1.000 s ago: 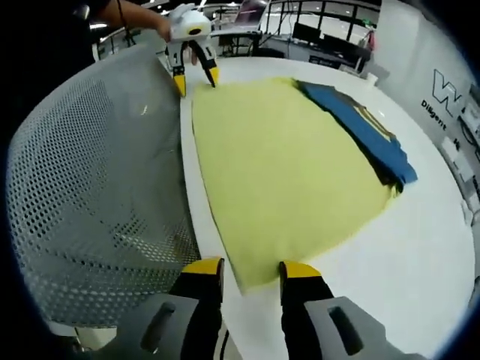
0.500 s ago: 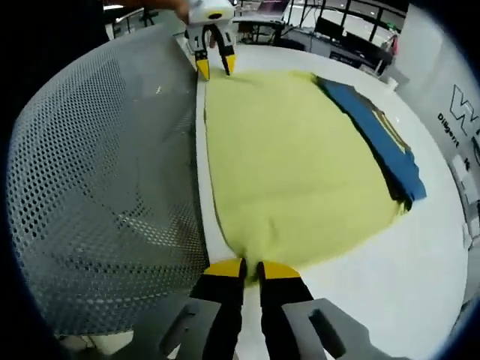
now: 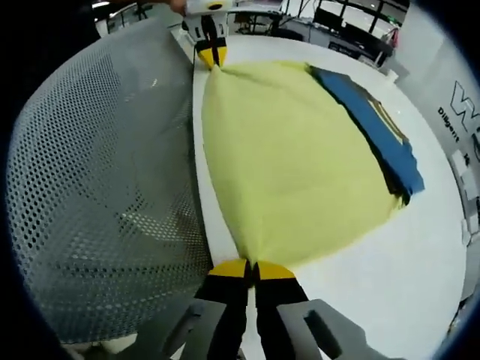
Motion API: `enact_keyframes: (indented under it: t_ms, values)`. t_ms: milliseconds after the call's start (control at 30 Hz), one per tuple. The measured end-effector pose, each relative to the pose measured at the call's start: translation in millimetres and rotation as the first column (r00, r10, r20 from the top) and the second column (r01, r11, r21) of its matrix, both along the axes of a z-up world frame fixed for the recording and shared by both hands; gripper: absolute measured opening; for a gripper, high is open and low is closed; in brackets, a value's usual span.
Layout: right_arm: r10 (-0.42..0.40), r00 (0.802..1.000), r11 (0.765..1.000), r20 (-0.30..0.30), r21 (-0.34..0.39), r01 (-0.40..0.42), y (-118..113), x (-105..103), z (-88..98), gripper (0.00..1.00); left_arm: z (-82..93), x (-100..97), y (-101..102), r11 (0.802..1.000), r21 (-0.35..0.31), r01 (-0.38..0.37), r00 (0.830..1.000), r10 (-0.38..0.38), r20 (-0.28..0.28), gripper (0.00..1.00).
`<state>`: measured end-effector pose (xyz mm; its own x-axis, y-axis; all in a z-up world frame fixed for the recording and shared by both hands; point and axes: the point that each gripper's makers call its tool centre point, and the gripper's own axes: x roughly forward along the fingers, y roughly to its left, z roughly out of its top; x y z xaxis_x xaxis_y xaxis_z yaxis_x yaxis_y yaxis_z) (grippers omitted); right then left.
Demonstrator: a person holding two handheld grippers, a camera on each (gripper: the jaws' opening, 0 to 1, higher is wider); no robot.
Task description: Fold the garment on the visible template until the final outline fits inside the template.
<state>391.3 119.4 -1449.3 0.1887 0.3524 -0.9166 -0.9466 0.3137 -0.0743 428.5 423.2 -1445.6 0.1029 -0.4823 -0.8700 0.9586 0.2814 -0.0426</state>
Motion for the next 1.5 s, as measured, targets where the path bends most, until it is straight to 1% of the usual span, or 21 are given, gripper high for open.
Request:
enact_keyframes:
  t_ms: [133,267,400,500,567,733,800,900,1033,1133,1267,1400,1500]
  values:
    - [-0.003,1.0,1.0,-0.009,0.012,0.003,-0.4,-4.8,4.7,0.0,-0.1,-4.4,1.8,1.0,0.018,0.026,1.0,-0.026,0.002,0.03]
    - [-0.015,1.0,1.0,-0.018,0.026,0.015,-0.1,-7.0,13.2,0.0,4.4,-10.1,1.7,0.999,0.023,0.041,0.999,-0.041,-0.009,0.03]
    - [-0.046,0.998,0.998,-0.037,0.052,0.048,-0.4,-7.1,25.0,0.0,12.4,-9.8,1.7,0.999,0.015,0.044,0.999,-0.044,-0.019,0.03]
    - [-0.053,0.998,0.997,-0.042,0.058,0.055,-0.8,-8.2,31.5,0.0,20.7,-8.9,1.8,0.999,0.0,0.039,0.999,-0.039,-0.027,0.03]
    - [-0.053,0.998,0.997,-0.046,0.06,0.056,-1.0,-9.5,35.1,0.0,27.1,-11.2,0.8,0.999,-0.012,0.038,0.998,-0.038,-0.041,0.03]
    - [-0.054,0.996,0.996,-0.065,0.067,0.058,1.4,-14.6,45.6,0.0,38.3,-14.7,1.6,0.998,-0.004,0.067,0.996,-0.067,-0.063,0.03]
    - [-0.043,0.995,0.997,-0.085,0.066,0.049,2.5,-20.6,51.0,0.0,43.8,-19.4,2.3,0.995,0.001,0.103,0.991,-0.102,-0.084,0.03]
    - [-0.031,0.994,0.997,-0.101,0.068,0.038,4.2,-27.3,59.1,0.0,52.5,-22.3,2.4,0.993,0.002,0.117,0.987,-0.116,-0.108,0.03]
    - [-0.012,0.994,0.998,-0.108,0.06,0.019,2.8,-32.2,66.8,0.0,61.9,-29.2,1.3,0.99,0.001,0.141,0.979,-0.139,-0.147,0.02]
    - [-0.006,0.994,0.998,-0.112,0.055,0.012,1.8,-33.9,73.6,0.0,68.6,-32.3,-0.1,0.987,0.005,0.158,0.974,-0.155,-0.163,0.02]
    - [0.011,0.994,0.999,-0.107,0.047,-0.006,1.0,-32.6,81.8,0.0,75.7,-30.2,-1.5,0.986,0.004,0.168,0.972,-0.165,-0.17,0.02]
    - [0.023,0.996,0.999,-0.087,0.043,-0.019,1.2,-22.6,95.7,0.0,86.7,-26.0,-1.1,0.986,-0.003,0.164,0.97,-0.162,-0.182,0.02]
    - [0.022,0.997,0.999,-0.073,0.048,-0.019,1.7,-13.3,105.1,0.0,97.1,-18.3,0.1,0.986,-0.009,0.169,0.972,-0.168,-0.167,0.02]
